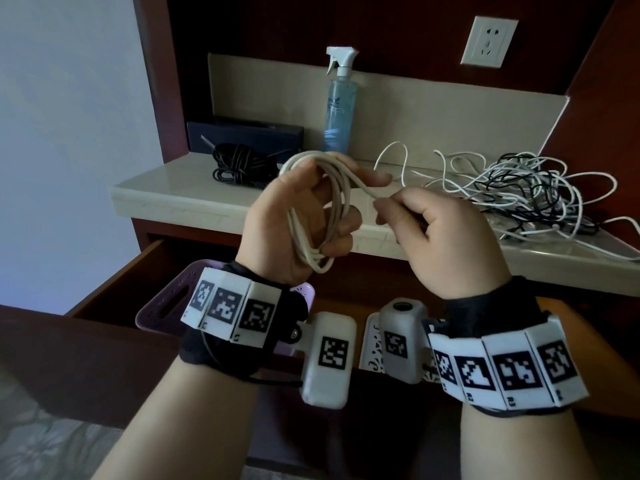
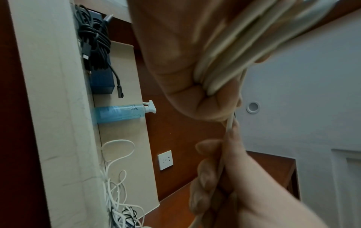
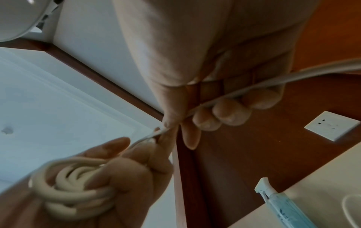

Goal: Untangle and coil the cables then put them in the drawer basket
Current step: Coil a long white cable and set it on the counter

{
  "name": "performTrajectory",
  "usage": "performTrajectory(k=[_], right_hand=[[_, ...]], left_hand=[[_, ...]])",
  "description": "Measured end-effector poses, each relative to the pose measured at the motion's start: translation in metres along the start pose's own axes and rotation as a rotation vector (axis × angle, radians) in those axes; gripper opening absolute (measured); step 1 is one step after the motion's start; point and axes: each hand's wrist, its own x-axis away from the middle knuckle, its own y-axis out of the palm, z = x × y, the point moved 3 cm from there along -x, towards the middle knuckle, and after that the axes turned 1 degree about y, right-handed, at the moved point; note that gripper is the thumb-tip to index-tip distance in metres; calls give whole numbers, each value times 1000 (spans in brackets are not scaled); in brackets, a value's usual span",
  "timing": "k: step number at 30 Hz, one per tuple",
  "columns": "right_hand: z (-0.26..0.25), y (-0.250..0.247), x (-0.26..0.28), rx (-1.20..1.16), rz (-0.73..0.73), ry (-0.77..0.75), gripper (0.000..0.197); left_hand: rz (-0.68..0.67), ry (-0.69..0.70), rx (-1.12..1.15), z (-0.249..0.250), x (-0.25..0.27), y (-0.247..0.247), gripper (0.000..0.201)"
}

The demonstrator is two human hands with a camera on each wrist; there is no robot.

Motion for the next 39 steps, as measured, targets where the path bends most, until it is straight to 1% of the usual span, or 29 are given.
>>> performTrajectory(k=[4,9,12,14,18,21,24,28,30,33,36,38,39], right_hand=[[7,-7,3,26,26,17,31],[5,-4,4,44,47,30,31],[5,-4,4,53,49,43,33],[3,-3,5,54,47,39,32],[0,-3,6,50,38,18,31],[-1,-4,7,40,28,19,33],[1,-7,8,50,42,36,35],[3,-15,7,52,194,79,34],[3,-21,7,39,263,93,35],[3,-30,3,19,321,107,39],[2,-34,1,44,301,98,37],[2,-32,-1,67,243,62,27],[-1,-30,-1,65,197,31,26]], left_hand=[[50,15,44,6,-1,-7,33],[27,15,67,4,-1,-5,32],[31,3,52,3,0,-2,38],[28,23,33,2,1,-1,39],[-26,76,42,0,2,2,60],[-39,82,69,-2,2,6,68],[-77,90,45,-3,4,9,74],[-129,54,-58,-5,5,11,65],[-137,3,-99,-8,6,12,59],[-141,-96,-134,-15,10,12,54],[-71,-165,-119,-18,9,10,46],[-6,-175,-105,-15,7,10,38],[19,-174,-121,-14,6,9,34]])
